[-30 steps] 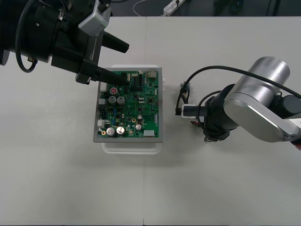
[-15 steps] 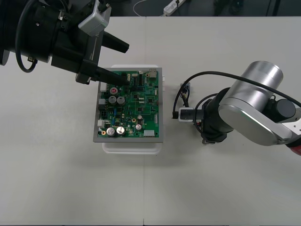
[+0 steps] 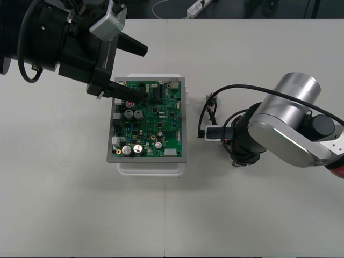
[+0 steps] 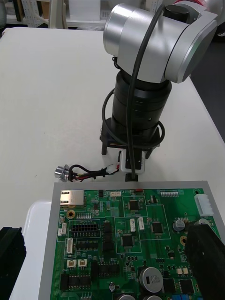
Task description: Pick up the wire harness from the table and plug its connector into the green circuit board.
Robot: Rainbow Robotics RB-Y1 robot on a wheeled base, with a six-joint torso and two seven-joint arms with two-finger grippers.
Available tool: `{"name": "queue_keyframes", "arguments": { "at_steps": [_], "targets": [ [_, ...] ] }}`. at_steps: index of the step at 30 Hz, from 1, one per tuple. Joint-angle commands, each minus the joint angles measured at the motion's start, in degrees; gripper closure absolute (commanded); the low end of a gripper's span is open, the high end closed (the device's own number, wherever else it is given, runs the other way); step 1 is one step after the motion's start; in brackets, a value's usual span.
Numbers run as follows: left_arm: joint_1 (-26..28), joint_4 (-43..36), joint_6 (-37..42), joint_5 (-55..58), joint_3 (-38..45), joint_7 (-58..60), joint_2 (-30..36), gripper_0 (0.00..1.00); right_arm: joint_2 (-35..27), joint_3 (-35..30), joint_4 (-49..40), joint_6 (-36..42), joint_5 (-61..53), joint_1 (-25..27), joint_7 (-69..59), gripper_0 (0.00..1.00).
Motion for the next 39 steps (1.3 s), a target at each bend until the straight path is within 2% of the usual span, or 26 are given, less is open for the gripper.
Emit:
{"name": "queue_keyframes", "arguments": {
  "at_steps": [1,21,22,23,26,28,39],
  "targets": [
    [-2.58,-1.80,2.74,-0.18,-0.71,3.27,-1.20,0.00,0.29,1.05,0.69,-0.22,0.38,-1.95,-2.28,0.00],
    [-2.58,-1.80,2.74,-0.18,-0.71,3.27,-1.20,0.00,0.29,1.05,0.34,-0.22,0.03,-1.95,-2.20,0.00],
    [-2.58,-1.80,2.74,-0.18,-0.71,3.27,-1.20,0.00,0.29,1.05,0.34,-0.22,-0.24,-1.95,-2.20,0.43],
    [-2.58,-1.80,2.74,-0.18,-0.71,3.27,-1.20,0.00,0.29,1.05,0.34,-0.22,-0.50,-1.95,-2.28,0.68],
    [-2.58,-1.80,2.74,-0.18,-0.71,3.27,-1.20,0.00,0.38,1.05,0.34,-0.22,-0.76,-1.95,-2.11,0.91],
    [-2.58,-1.80,2.74,-0.18,-0.71,3.27,-1.20,0.00,0.47,1.05,0.34,-0.22,-0.94,-1.95,-2.11,1.00],
    [-2.58,-1.80,2.74,-0.18,-0.71,3.27,-1.20,0.00,1.08,1.05,0.34,-0.22,-0.50,-1.95,-2.02,1.00]
  ]
}}
